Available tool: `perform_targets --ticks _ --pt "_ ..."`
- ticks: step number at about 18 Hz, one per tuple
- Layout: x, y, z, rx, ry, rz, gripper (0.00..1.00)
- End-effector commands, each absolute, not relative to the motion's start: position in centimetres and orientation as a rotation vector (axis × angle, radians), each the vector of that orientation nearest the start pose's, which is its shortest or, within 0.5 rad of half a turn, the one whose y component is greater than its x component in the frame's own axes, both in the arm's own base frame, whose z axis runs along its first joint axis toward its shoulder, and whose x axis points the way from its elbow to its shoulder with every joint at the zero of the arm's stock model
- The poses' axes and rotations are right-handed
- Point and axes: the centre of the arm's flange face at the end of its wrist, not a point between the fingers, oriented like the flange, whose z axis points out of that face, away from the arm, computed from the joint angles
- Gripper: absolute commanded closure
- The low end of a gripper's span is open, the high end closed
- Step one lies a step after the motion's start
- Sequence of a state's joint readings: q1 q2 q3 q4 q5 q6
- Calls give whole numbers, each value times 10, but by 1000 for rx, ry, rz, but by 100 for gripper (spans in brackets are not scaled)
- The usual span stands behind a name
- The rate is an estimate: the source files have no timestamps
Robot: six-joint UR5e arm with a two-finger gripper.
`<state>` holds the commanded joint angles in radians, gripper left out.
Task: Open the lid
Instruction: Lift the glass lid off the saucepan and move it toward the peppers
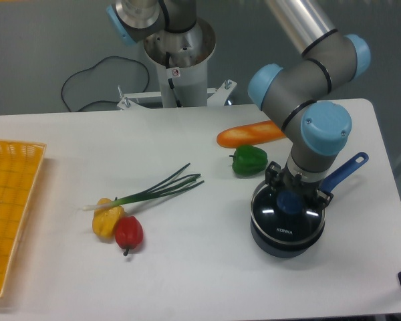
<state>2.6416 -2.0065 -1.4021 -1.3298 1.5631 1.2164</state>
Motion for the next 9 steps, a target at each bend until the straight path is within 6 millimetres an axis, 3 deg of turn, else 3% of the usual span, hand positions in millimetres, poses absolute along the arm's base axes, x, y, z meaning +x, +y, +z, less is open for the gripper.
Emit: perform_targets --ticks 9 --pt "-465 458 367 -3131 339 -71 48"
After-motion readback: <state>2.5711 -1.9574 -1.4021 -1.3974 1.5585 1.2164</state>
